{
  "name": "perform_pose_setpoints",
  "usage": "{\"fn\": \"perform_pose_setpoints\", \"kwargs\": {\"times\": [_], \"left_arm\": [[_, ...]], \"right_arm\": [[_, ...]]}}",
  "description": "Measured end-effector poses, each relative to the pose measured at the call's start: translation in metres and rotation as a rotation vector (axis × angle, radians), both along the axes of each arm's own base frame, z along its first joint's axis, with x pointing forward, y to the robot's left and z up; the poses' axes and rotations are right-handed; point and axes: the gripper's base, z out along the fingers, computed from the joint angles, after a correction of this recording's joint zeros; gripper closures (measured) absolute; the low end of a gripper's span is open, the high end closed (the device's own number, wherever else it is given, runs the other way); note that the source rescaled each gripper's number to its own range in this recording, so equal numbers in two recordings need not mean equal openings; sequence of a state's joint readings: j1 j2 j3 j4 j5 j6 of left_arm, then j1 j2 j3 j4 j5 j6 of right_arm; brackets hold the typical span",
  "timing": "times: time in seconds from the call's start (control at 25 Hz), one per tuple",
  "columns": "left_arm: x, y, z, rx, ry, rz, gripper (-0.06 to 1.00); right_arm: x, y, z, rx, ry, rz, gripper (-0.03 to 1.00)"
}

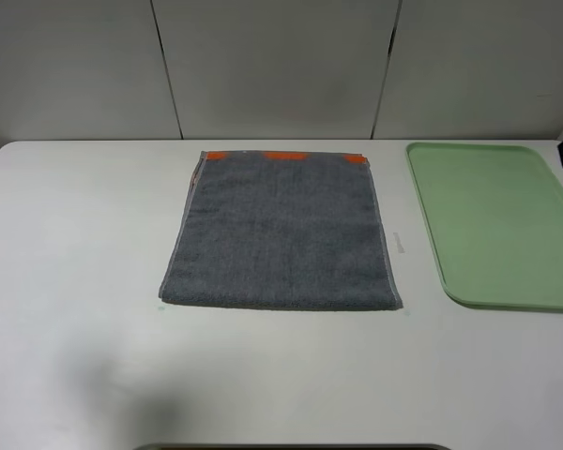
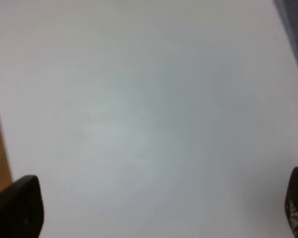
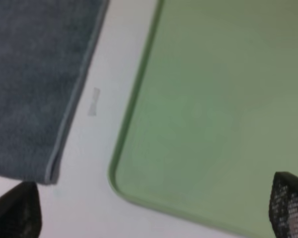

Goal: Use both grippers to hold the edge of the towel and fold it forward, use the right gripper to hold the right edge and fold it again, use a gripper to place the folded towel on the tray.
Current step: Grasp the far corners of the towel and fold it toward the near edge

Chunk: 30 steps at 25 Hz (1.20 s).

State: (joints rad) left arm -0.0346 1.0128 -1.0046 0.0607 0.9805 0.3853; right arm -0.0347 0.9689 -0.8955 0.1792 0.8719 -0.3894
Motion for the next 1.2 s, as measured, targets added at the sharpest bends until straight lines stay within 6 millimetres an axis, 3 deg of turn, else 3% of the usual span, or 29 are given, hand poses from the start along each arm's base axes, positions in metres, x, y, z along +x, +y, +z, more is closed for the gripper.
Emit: {"fn": "perform_pose_setpoints", "kwargs": {"times": [0.2,0.32,0.48,0.68,0.88,1.2], "left_arm": [[0.04,-0.033,-0.026,0.071,0.12,-0.268,-0.03],[0.056,-0.053,-0.049,0.11,0.203,-0.405,-0.03],[0.073,-0.08,-0.081,0.142,0.283,-0.535,-0.03],[0.088,-0.108,-0.116,0.164,0.331,-0.633,-0.03],[0.096,-0.122,-0.144,0.139,0.385,-0.667,-0.03],[0.099,-0.132,-0.163,0.058,0.432,-0.713,-0.03]], "right_arm": [[0.037,0.006,-0.022,0.026,0.051,0.103,-0.03],[0.048,0.01,-0.03,0.062,0.055,0.136,-0.03],[0.067,0.039,-0.049,0.06,0.07,0.316,-0.03],[0.073,0.086,-0.075,-0.048,0.12,0.553,-0.03],[0.074,0.123,-0.106,-0.175,0.177,0.732,-0.03],[0.078,0.144,-0.145,-0.294,0.254,0.851,-0.03]]}}
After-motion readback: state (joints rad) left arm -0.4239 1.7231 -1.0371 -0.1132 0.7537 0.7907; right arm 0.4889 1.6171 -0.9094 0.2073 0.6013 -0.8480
